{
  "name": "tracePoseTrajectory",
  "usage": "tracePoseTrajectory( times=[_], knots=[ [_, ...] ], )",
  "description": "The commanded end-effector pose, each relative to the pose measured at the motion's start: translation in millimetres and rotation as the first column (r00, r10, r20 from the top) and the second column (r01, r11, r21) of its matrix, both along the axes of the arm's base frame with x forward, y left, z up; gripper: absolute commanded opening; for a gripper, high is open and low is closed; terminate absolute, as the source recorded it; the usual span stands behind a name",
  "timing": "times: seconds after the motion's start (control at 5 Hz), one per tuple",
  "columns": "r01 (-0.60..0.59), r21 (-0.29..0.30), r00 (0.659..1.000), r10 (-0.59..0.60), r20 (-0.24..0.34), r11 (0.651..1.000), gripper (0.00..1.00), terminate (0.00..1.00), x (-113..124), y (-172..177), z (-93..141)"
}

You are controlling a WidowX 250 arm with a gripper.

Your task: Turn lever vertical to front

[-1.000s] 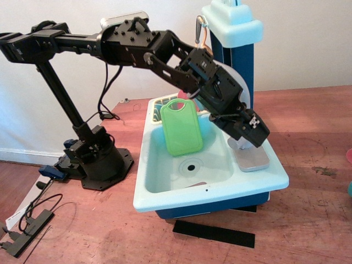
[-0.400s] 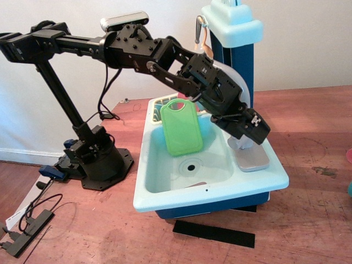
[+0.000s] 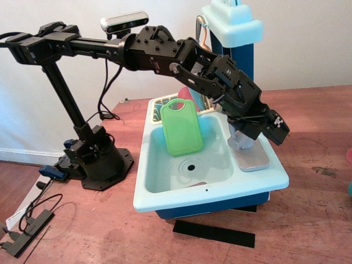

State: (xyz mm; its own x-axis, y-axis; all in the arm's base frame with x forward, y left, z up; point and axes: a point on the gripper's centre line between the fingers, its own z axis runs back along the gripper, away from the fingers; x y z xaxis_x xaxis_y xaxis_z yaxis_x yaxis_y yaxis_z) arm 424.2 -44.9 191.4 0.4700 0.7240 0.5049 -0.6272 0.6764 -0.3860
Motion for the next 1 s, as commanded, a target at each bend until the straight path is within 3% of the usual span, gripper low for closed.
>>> tracePoseTrajectory(
  times=[0.0, 0.4, 0.8],
  knots=[
    [-0.042, -0.014, 0.998, 0.043, 0.050, 0.999, 1.00, 0.00, -25, 6, 9],
    [-0.087, -0.033, 0.994, 0.089, 0.062, 0.996, 1.00, 0.00, -61, 8, 3],
    [-0.090, -0.065, 0.994, 0.094, 0.061, 0.994, 1.00, 0.00, -70, 6, -23]
  ],
)
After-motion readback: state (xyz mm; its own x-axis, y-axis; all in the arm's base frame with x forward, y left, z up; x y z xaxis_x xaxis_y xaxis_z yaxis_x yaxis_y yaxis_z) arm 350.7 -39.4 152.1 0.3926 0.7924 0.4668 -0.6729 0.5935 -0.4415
